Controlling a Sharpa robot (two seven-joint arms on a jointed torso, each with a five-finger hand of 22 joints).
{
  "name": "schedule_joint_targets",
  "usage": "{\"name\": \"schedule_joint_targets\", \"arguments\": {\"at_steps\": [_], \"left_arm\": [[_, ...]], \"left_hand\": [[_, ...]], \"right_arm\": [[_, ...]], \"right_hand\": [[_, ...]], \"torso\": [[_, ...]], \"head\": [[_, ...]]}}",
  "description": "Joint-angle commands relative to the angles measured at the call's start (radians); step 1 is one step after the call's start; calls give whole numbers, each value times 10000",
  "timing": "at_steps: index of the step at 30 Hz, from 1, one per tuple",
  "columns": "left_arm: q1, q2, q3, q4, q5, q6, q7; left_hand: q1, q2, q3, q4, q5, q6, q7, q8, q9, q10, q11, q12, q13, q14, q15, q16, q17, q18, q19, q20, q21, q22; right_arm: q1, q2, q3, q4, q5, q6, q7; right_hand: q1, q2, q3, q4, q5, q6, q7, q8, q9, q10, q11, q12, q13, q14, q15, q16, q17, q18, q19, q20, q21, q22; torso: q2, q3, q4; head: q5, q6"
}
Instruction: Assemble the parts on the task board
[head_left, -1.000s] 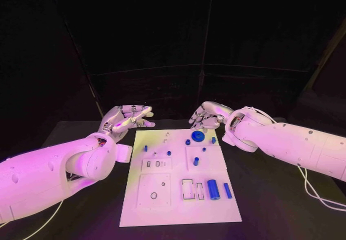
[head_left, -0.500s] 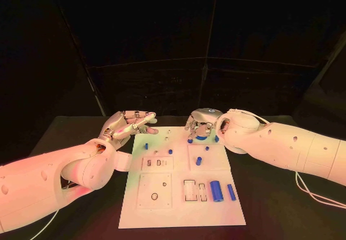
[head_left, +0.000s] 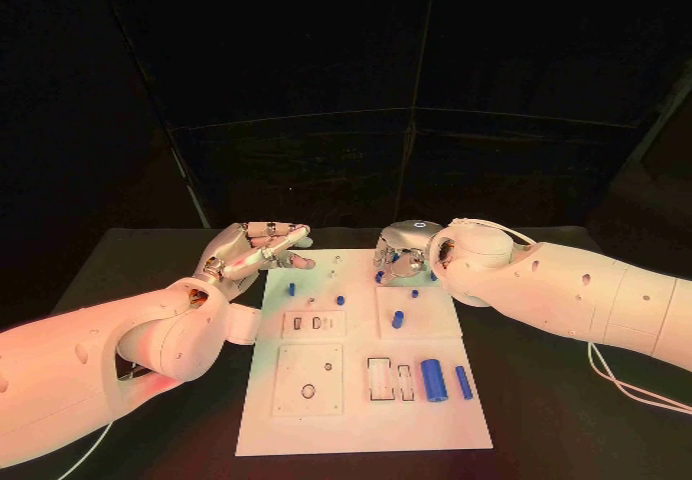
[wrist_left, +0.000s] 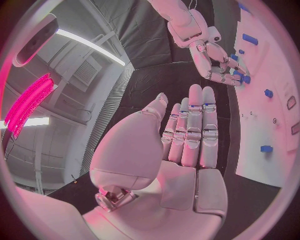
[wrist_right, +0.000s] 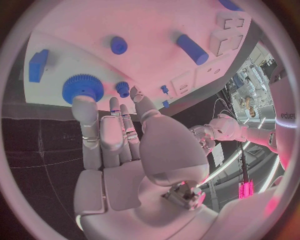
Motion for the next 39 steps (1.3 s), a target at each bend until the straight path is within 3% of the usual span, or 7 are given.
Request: {"name": "schedule_joint_targets", "arguments": {"at_steps": [1,14,19,27,39], "left_arm": [[17,-6,10,10,-72,140,13],[18,23,10,-74,-72,123,5],[18,39,10,-96,-72,129,-11],[24,6,11,-61,-71,126,-42],[26,16,11,-94,-71,159,-101]], "left_hand": [[54,-26,-23,-56,22,-12,83,-43,-10,-6,88,-61,-11,-38,43,-26,8,32,65,19,-44,-10],[46,-27,-21,-66,22,-28,96,-71,-12,-17,99,-99,-12,-48,50,-36,44,31,67,23,-58,-16],[42,-23,-19,-69,22,-37,102,-85,-13,-23,105,-116,-12,-50,54,-39,61,30,69,25,-64,-18],[37,-19,-16,-73,22,-47,108,-100,-13,-30,110,-136,-12,-53,57,-43,79,30,70,28,-70,-21],[26,-3,-6,-81,21,-72,123,-134,-14,-51,125,-183,-12,-68,68,-57,123,28,73,34,-87,-29]], "right_arm": [[26,11,8,30,-257,396,-183],[24,190,6,-94,-191,484,-40],[24,237,6,-174,-154,505,0],[24,300,6,-315,-139,645,-42],[22,381,5,-393,-137,611,-33]], "right_hand": [[-43,59,85,-9,-36,61,-26,58,12,-30,16,55,14,434,38,73,30,-156,-23,24,100,46],[55,515,577,-9,-155,363,12,122,23,76,8,122,51,393,38,345,246,-184,-105,39,487,433],[129,664,964,-53,-510,565,38,136,18,146,19,126,48,367,51,433,286,-190,-174,49,635,559],[153,606,1253,-80,-556,655,31,107,6,161,13,106,39,343,52,479,285,-189,-240,60,731,633],[176,443,1646,-77,-704,737,32,55,-5,142,21,53,14,317,59,531,273,-189,-325,69,848,719]], "torso": [[28,7,9],[86,18,18],[105,22,22],[166,28,62],[174,27,56]], "head": [[-7,3],[19,-6],[4,-13],[-6,-51],[-31,-52]]}}
